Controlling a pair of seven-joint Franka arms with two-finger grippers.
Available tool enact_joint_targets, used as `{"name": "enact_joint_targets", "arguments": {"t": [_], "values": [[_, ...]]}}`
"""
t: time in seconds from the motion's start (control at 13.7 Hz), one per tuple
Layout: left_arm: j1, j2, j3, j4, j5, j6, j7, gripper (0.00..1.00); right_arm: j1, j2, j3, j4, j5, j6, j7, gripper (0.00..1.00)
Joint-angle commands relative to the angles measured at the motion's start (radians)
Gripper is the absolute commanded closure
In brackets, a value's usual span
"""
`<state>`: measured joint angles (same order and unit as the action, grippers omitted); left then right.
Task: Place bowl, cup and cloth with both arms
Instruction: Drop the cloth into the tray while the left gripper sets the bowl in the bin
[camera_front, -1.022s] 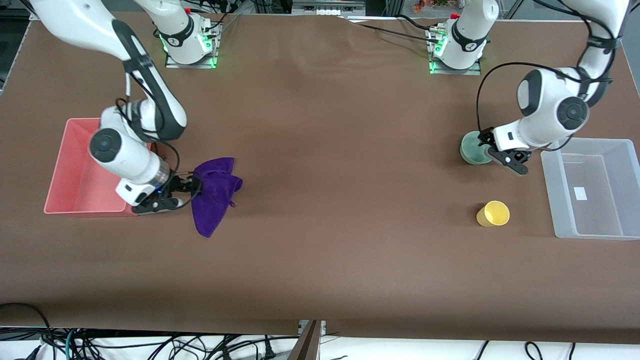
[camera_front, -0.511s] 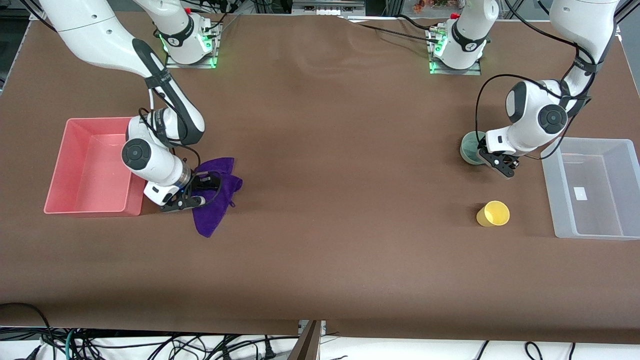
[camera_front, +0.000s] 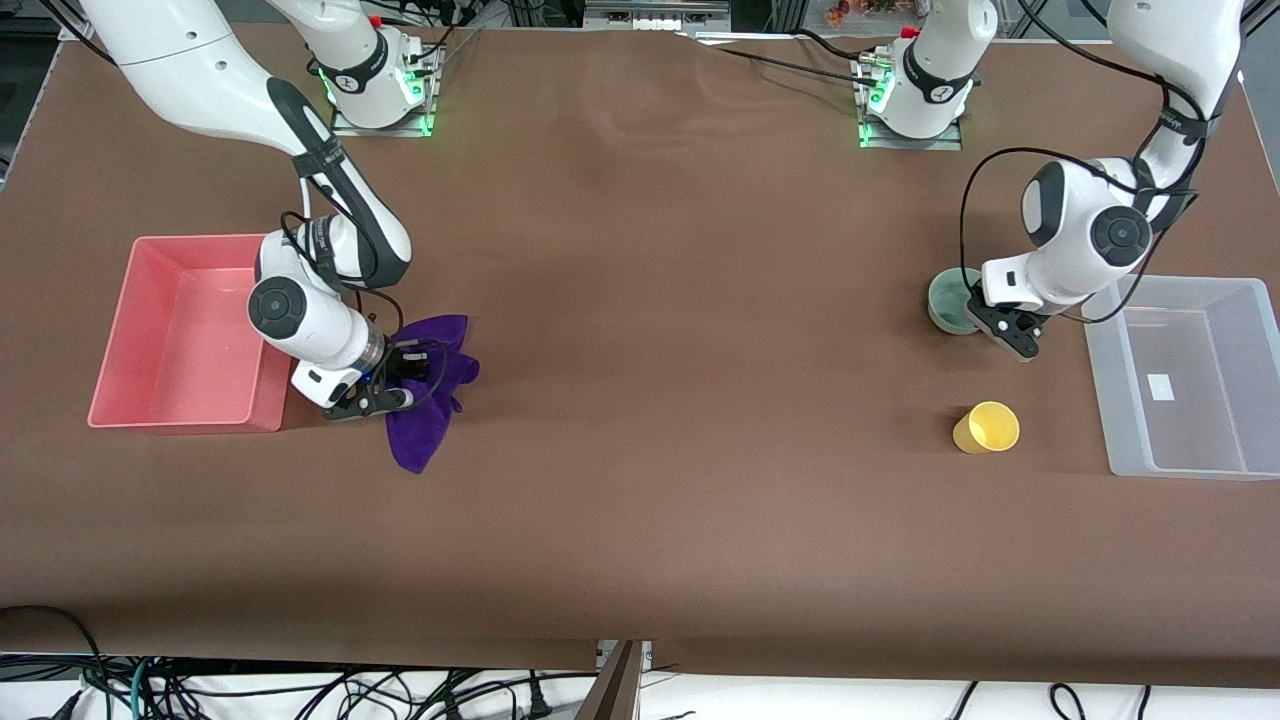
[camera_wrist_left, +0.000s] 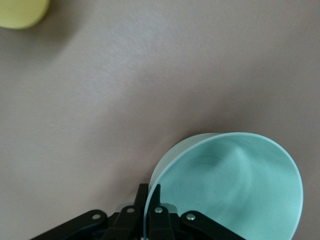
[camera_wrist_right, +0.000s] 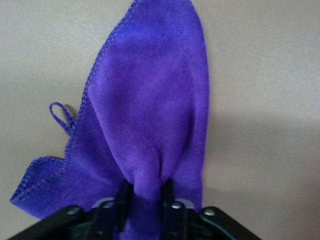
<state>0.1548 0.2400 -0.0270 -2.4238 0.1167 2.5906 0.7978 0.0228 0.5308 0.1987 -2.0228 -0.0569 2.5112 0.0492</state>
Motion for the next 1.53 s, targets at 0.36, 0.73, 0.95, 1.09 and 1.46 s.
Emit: {"name": "enact_joint_targets", "arguments": {"t": [0.36, 0.73, 0.95, 1.09, 1.46], "values": [[0.176, 0.066, 0.013, 0.579, 0.023, -0.657, 0.303, 1.0, -0.004, -0.063, 0.005, 0.189, -0.018, -0.347, -0.018, 1.0], [0.364, 0.377, 0.012, 0.949, 0.058, -0.642, 0.489, 1.0, -0.047, -0.113, -0.059, 0.514, -0.018, -0.863, -0.272, 1.0], [0.37, 0.495, 0.012, 1.01, 0.046, -0.461, 0.494, 1.0, -0.047, -0.13, -0.258, 0.563, -0.018, -1.002, -0.574, 1.0], [0.402, 0.519, 0.009, 0.971, 0.017, -0.42, 0.497, 1.0, -0.049, -0.123, -0.378, 0.535, -0.017, -0.987, -0.734, 1.0], [0.391, 0.478, 0.002, 0.985, -0.005, -0.475, 0.483, 0.0, -0.064, -0.115, -0.463, 0.367, -0.02, -0.877, -0.776, 1.0]]}}
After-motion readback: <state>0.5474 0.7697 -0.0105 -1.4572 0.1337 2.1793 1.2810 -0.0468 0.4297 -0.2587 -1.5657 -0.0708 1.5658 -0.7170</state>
